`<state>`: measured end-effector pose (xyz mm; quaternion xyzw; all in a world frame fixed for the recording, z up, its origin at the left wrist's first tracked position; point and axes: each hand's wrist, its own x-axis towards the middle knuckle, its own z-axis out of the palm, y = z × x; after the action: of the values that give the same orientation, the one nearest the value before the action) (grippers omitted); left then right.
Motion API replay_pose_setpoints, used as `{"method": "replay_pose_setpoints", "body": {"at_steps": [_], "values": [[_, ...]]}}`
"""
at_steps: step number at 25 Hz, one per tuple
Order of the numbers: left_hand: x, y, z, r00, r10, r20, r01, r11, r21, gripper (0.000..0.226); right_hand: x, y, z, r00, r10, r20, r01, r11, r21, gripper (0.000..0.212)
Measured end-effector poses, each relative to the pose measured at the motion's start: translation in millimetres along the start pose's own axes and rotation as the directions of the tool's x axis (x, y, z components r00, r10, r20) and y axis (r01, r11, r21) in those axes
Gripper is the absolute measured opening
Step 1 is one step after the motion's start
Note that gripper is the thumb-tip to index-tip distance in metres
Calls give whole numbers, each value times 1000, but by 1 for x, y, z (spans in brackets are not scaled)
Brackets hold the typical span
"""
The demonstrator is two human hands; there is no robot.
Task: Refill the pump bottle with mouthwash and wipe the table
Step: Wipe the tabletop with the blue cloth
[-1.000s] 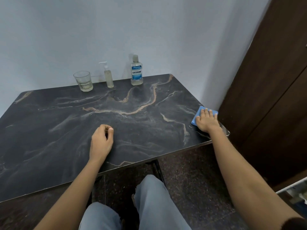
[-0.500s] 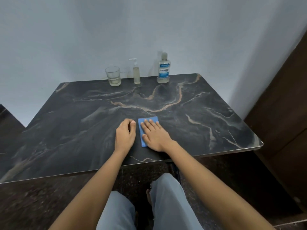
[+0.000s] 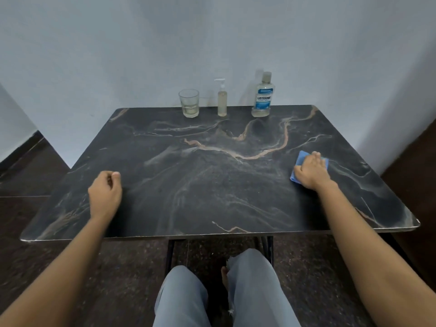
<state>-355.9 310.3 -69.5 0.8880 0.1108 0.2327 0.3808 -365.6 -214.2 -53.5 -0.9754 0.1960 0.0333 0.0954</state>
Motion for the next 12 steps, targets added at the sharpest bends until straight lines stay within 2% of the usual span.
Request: {"method": "replay_pose_setpoints", "body": {"at_steps": [4,6,7,8,10,11,12], "values": [[-4,-1,10,998,13,68,-13,1000,-2,29,2,-104,20,985,-166,39,168,984,-58,68],[-2,-2,10,997,17,69,-16,1000,-10,28,-22,-169,38,932,-356,64,361,926,-107,67],[-3,-3,9,998,18,66,-17,1000,-14,28,-42,-198,49,873,-483,72,488,866,-107,65],[-3,-4,8,998,22,66,-21,1000,-17,27,-65,-221,57,781,-618,86,624,775,-98,63],[-5,-4,8,997,26,71,-24,999,-26,26,-102,-232,62,500,-845,193,863,504,-26,60],[-6,-3,8,997,28,74,-25,999,-28,26,-103,-225,56,360,-904,232,927,374,19,58],[-6,-3,8,997,32,74,-30,999,-30,26,-94,-215,48,308,-926,217,946,322,30,57]]}}
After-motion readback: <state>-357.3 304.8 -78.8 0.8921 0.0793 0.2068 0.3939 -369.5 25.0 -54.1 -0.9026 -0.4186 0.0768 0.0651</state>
